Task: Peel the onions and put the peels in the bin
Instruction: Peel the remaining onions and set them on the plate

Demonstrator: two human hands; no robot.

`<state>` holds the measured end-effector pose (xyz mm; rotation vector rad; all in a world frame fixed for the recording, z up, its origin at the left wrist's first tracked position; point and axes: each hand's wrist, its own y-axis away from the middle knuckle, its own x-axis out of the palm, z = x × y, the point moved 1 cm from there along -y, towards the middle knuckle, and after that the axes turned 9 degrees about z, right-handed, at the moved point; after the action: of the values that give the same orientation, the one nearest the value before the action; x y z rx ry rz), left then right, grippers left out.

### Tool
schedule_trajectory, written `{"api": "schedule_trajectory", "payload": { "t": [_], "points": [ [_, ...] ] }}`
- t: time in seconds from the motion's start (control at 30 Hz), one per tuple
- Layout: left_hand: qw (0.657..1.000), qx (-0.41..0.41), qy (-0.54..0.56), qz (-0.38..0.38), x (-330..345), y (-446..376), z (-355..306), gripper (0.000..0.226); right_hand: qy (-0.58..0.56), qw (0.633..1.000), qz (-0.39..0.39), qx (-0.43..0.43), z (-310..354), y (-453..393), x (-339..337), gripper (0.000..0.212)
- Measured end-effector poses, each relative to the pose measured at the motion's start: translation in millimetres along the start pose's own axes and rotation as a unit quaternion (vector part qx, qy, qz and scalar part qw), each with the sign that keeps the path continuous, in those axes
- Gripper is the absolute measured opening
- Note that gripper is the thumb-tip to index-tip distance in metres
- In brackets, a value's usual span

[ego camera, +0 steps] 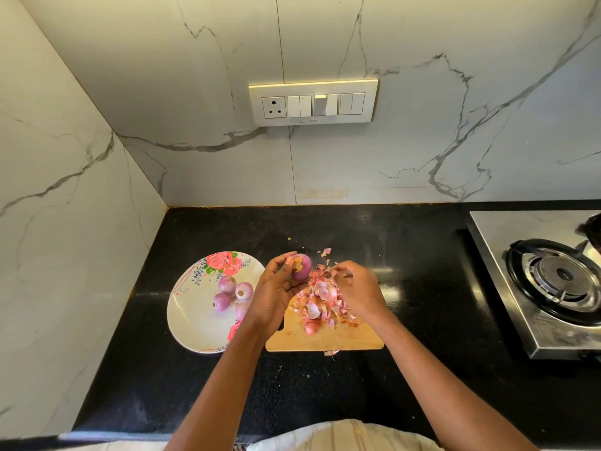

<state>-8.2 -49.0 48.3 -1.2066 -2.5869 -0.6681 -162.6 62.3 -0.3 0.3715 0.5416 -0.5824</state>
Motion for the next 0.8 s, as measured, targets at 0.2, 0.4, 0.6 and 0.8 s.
{"api": "schedule_trajectory", "payload": {
  "t": [0.2, 0.4, 0.6, 0.8],
  "points": [
    [0.998, 0.014, -0.054, 0.012, 1.9, -2.6, -0.7, 0.033, -0.106, 0.990, 0.029, -0.085, 37.7, 7.2, -10.4, 0.026],
    [0.996, 0.008, -0.088, 0.012, 2.6, -6.7, 1.3, 0.036, -0.076, 0.984, 0.036, -0.155, 51.1, 7.7, -9.7, 0.028],
    [0.993, 0.031, -0.110, 0.001, 3.2, -2.4, -6.1, 0.029, -0.086, 0.978, -0.026, -0.186, 55.8, 5.9, -8.1, 0.014],
    [0.996, 0.009, -0.084, -0.012, 11.0, -0.2, 3.8, 0.027, -0.006, 0.974, -0.062, -0.217, 54.4, 8.1, -3.0, 0.008]
  ]
}}
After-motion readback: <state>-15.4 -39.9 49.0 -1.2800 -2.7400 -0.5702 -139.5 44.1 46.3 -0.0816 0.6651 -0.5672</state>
